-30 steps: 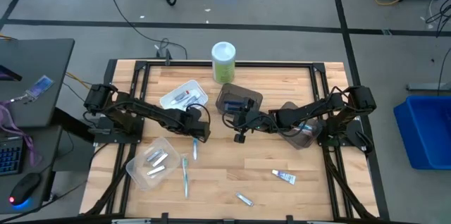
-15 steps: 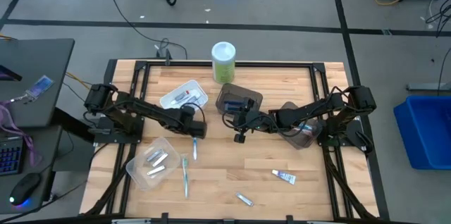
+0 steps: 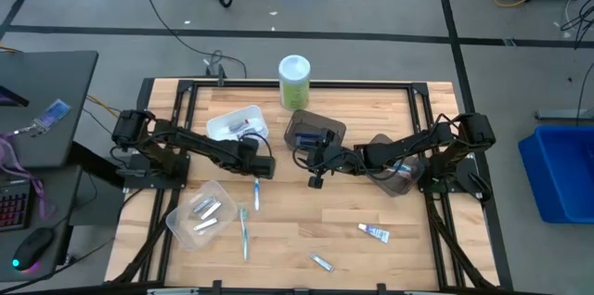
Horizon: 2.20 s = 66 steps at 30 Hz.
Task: Pick & Place Travel size toiletries
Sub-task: Put the blue toothbrush into the right black bin
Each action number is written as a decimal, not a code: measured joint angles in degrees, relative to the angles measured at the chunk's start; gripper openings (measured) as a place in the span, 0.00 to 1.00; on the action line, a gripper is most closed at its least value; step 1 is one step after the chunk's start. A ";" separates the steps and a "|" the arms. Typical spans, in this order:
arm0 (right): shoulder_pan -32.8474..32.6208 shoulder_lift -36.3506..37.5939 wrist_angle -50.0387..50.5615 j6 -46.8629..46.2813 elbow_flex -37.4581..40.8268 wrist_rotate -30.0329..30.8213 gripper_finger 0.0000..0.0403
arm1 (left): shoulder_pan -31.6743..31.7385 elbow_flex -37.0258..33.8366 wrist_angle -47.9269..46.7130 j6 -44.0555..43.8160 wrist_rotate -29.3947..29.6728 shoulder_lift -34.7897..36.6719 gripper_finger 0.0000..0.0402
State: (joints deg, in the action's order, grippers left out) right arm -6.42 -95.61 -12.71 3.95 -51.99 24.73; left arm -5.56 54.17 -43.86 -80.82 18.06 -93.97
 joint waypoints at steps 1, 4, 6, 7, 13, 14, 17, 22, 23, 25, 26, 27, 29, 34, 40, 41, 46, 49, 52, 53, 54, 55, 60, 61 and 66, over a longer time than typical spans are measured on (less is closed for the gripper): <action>0.00 0.00 0.00 -0.01 0.00 0.00 0.35 | -0.42 0.00 2.58 -0.06 0.05 0.00 0.49; 0.00 -0.01 0.00 -0.02 0.00 0.00 0.35 | -1.32 0.02 6.71 -2.74 0.57 0.00 0.49; 0.00 0.00 0.00 -0.02 0.00 0.02 0.34 | -1.49 0.04 6.19 -4.60 0.75 -0.79 0.49; 0.00 0.00 0.00 -0.01 0.00 0.01 0.34 | -1.47 0.03 5.03 -5.88 0.40 -1.15 0.49; 0.00 0.00 0.33 -0.01 -0.04 0.02 0.34 | -1.49 0.18 3.86 -5.84 -3.51 -6.35 0.49; 0.00 0.00 0.37 0.00 -0.04 0.02 0.34 | -1.46 0.16 4.44 -5.14 -3.78 -7.27 0.49; 0.00 0.00 0.21 -0.01 -0.04 0.00 0.33 | -0.81 0.52 4.53 -3.08 -4.18 -8.51 0.48; 0.00 0.00 0.12 -0.01 -0.04 0.02 0.34 | -0.58 1.43 2.77 -3.80 -4.83 -8.77 0.36; 0.00 0.00 0.06 -0.02 -0.04 0.03 0.34 | -0.58 1.87 2.75 -3.53 -4.89 -8.79 0.33; 0.00 0.00 0.02 -0.02 -0.04 0.02 0.33 | -0.55 2.86 2.87 -1.85 -4.84 -8.90 0.27; 0.00 0.00 0.00 0.00 -0.04 0.02 0.33 | -0.58 3.36 2.86 -0.69 -4.46 -9.00 0.24; 0.00 0.00 0.00 -0.02 -0.04 0.02 0.33 | -0.58 3.82 2.81 0.64 -3.99 -9.06 0.21; 0.00 0.00 0.00 -0.02 -0.04 0.04 0.33 | -0.63 4.99 3.98 2.36 -2.71 -9.29 0.17; 0.00 0.00 0.29 -0.02 -0.04 0.04 0.35 | -0.73 7.98 5.38 7.89 -1.46 -9.27 0.19; -0.80 2.78 4.29 1.19 -0.02 0.12 0.37 | -0.73 11.74 5.35 14.07 1.28 -9.16 0.25; -0.94 4.17 6.14 1.18 -0.02 0.11 0.37 | -0.55 12.40 5.60 15.52 1.94 -9.16 0.24; -1.16 10.72 16.51 -4.25 -0.02 0.10 0.39 | 0.65 16.42 5.79 22.87 3.42 -9.14 0.17; -1.14 14.96 22.53 -8.02 -0.02 0.27 0.40 | 1.36 19.53 6.01 28.09 5.02 -9.11 0.17; -1.46 19.35 28.07 -11.43 -0.02 0.30 0.40 | 1.97 23.68 6.02 34.11 6.73 -9.11 0.20; -1.66 20.91 29.95 -12.52 -0.02 0.43 0.39 | 2.14 25.30 6.05 36.52 7.13 -9.11 0.22; -1.94 22.41 31.80 -13.25 -0.02 0.68 0.39 | 2.22 26.92 5.88 38.95 7.55 -9.09 0.22; -2.30 23.70 33.43 -13.79 -0.02 0.74 0.38 | 2.29 28.58 6.07 41.38 8.08 -9.09 0.22; -3.10 26.56 27.64 -12.47 4.42 1.09 0.37 | 2.46 36.10 6.17 50.89 11.43 -9.04 0.18; -3.04 26.39 24.09 -10.06 6.47 0.65 0.36 | 2.43 37.27 6.22 52.03 12.25 -9.03 0.17; -0.12 24.64 -6.95 -1.68 17.22 -2.37 0.37 | 2.35 39.70 9.01 55.61 14.01 -8.98 0.21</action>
State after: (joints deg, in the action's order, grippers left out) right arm -6.53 -70.98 -19.66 2.26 -34.77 22.36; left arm -3.20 93.87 -34.85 -25.20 32.07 -102.96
